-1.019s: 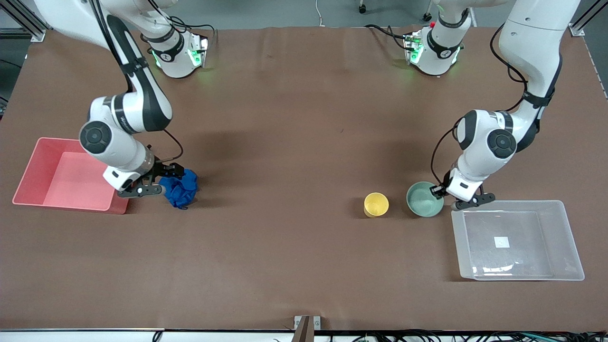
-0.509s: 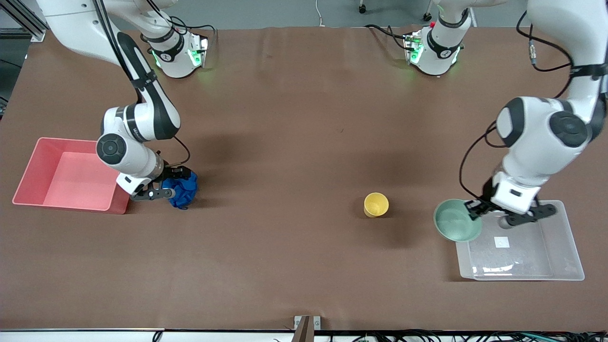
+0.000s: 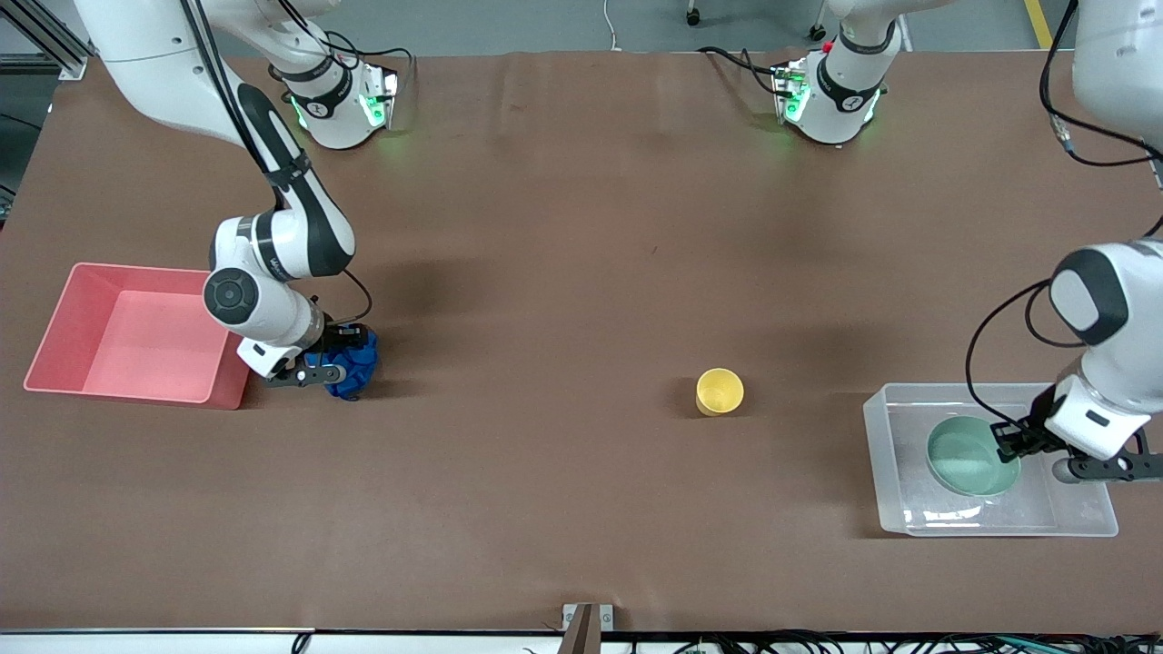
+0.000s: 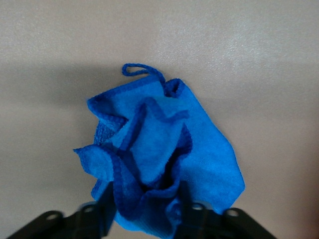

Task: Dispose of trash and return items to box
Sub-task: 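Lift the cloth with the right gripper while the left gripper carries the bowl, then drop the cloth into the pink tray while the left gripper releases the bowl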

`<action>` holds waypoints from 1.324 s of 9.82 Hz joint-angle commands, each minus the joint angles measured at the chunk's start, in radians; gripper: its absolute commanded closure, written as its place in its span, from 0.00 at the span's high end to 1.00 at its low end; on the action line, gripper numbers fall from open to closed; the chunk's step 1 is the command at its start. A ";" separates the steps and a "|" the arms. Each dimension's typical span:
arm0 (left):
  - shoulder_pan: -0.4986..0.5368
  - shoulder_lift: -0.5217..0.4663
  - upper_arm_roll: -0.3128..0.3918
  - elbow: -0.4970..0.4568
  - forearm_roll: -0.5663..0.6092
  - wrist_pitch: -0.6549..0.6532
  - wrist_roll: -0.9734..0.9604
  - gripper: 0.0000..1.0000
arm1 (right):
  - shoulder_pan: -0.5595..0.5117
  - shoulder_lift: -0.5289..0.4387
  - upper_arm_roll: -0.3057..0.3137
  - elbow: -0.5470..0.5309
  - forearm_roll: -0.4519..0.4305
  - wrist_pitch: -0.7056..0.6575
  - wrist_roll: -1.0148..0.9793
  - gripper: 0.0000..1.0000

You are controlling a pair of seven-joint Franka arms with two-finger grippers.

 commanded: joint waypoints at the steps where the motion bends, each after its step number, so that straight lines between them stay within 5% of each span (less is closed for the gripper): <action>1: -0.005 0.103 -0.004 0.054 -0.001 -0.009 0.010 0.00 | 0.003 -0.004 -0.001 -0.009 0.004 0.006 0.014 0.00; 7: 0.013 0.151 -0.007 -0.018 -0.013 0.032 0.022 0.07 | -0.045 -0.186 -0.005 0.041 0.004 -0.172 0.013 0.00; 8: 0.010 0.155 -0.006 -0.017 -0.013 0.036 0.022 0.28 | -0.053 -0.234 -0.007 0.058 0.004 -0.228 0.008 0.00; 9: 0.012 0.148 -0.006 -0.014 -0.012 0.036 0.020 0.74 | -0.070 -0.283 -0.009 0.064 0.004 -0.270 0.004 0.00; 10: 0.015 0.129 -0.007 0.000 -0.009 0.034 0.025 1.00 | -0.098 -0.329 -0.009 0.063 0.004 -0.299 -0.004 0.00; 13: -0.019 0.018 -0.053 0.003 -0.016 -0.056 -0.070 1.00 | -0.168 -0.437 -0.010 0.061 -0.008 -0.411 -0.036 0.01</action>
